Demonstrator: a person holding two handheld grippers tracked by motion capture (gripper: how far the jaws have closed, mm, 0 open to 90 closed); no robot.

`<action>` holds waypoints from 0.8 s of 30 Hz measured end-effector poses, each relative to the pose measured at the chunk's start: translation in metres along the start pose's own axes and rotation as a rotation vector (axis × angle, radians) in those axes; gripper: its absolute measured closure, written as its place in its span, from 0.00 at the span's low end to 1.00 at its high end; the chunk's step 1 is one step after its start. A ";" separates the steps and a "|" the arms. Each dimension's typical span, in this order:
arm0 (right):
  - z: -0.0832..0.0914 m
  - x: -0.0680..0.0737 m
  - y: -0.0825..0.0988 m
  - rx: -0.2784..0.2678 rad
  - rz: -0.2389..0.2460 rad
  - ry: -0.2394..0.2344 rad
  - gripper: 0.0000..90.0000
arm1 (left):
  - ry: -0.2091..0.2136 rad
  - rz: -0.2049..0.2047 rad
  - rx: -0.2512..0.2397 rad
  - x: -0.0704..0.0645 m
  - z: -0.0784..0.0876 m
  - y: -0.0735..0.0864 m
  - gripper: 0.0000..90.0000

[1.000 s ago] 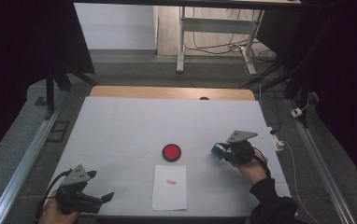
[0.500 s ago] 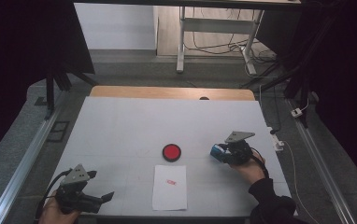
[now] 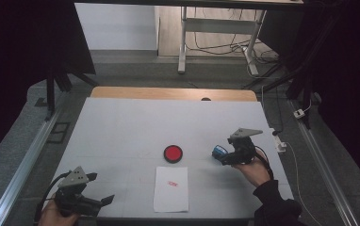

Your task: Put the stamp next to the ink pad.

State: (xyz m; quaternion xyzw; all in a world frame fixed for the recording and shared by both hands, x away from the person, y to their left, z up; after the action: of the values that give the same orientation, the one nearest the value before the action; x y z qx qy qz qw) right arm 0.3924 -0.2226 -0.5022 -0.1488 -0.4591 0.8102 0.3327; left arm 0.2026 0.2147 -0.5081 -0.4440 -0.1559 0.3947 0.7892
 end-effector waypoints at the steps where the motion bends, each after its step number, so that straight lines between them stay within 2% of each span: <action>1: 0.001 0.005 -0.001 -0.004 0.055 0.030 0.08 | 0.009 -0.015 0.013 -0.001 -0.001 0.000 0.00; 2: 0.000 0.008 -0.001 -0.010 0.076 0.031 0.08 | 0.009 -0.006 0.016 0.000 -0.001 0.000 0.00; 4: -0.003 0.009 0.000 -0.008 0.065 0.024 0.08 | 0.002 0.005 0.011 0.001 -0.001 0.000 0.00; 8: 0.002 0.005 0.000 -0.028 0.061 0.066 0.07 | 0.005 0.010 0.007 0.000 0.000 0.000 0.00; 13: 0.011 0.001 0.003 -0.035 0.029 0.091 0.04 | 0.007 0.017 0.010 0.001 -0.001 0.000 0.00; 15: 0.013 0.001 0.003 -0.034 0.034 0.106 0.02 | 0.006 0.016 0.008 0.001 -0.001 0.000 0.00; 24: 0.025 0.009 0.000 -0.059 0.031 0.129 0.00 | 0.000 0.028 -0.005 0.002 0.001 0.000 0.00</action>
State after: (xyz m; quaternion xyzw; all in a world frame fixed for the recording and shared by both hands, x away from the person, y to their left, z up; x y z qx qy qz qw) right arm 0.3725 -0.2325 -0.4885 -0.2172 -0.4580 0.7902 0.3445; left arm 0.2038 0.2169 -0.5077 -0.4481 -0.1505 0.4052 0.7826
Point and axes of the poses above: each handheld gripper's, and its own axes: z roughly backward along the jaws, y roughly out of its underside, x roughly to its left, the point moved 4 cm from there along -z, roughly forward along the jaws, and after that the axes turned 11 degrees about -x, right-handed, at the moved point
